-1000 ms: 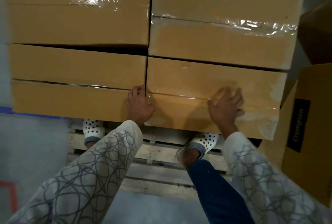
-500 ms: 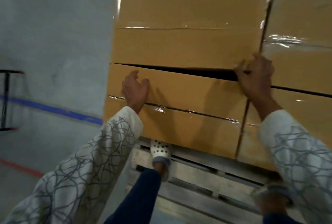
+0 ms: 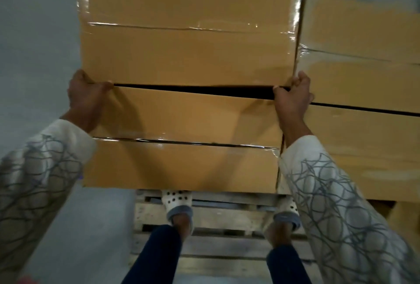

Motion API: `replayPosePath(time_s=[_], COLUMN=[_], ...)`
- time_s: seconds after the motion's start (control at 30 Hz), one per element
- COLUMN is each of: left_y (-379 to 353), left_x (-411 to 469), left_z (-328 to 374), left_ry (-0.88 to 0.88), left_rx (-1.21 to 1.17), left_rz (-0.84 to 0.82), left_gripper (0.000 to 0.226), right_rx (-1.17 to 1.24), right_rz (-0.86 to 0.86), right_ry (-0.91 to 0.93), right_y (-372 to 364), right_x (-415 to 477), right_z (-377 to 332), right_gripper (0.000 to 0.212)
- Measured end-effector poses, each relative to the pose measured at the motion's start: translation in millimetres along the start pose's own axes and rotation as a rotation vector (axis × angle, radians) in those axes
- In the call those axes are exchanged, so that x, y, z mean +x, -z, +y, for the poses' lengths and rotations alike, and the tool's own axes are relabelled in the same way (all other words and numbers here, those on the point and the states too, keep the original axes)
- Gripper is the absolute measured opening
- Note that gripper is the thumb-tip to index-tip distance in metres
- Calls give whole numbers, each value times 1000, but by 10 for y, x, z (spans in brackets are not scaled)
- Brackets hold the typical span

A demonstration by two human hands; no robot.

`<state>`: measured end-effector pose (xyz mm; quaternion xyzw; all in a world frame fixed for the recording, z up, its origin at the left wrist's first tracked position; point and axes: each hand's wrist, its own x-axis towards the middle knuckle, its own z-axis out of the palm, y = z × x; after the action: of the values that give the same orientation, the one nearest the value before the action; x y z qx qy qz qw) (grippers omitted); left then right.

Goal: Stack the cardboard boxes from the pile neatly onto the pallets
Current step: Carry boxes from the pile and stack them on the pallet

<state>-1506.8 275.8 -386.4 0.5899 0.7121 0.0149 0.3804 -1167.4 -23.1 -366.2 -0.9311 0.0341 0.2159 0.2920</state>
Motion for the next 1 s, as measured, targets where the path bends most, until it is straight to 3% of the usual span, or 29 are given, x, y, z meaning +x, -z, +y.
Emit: replayPosePath(time_s=[0.17, 0.33, 0.6, 0.7, 0.8, 0.87, 0.93, 1.0], left_y=[15, 95, 97, 78, 104, 112, 31, -160], left_x=[-94, -134, -186, -166, -183, -227, -352, -667], left_z=[1, -7, -56, -93, -54, -37, -91, -133], left_ry=[-17, -105, -147, -150, -141, -171, -251, -445], left_rx=[-61, 16, 55, 58, 76, 84, 251, 384], left_rz=[-44, -74, -62, -58, -91, -117, -94, -84], left_gripper=[35, 56, 60, 65, 71, 77, 83, 92], right_rx=[121, 163, 301, 206, -108, -179, -164, -180], right_rz=[-47, -62, -74, -77, -77, -105, -91, -59], right_ry=[-106, -133, -110, -47, 128, 161, 193, 205], right_y=[204, 253, 177, 171, 159, 165, 206, 276], right_x=[60, -117, -152, -203, -321, -455, -646, -866], right_z=[105, 292, 428, 454, 447, 443, 470, 570], right_gripper=[64, 60, 63, 59, 63, 70, 69, 64])
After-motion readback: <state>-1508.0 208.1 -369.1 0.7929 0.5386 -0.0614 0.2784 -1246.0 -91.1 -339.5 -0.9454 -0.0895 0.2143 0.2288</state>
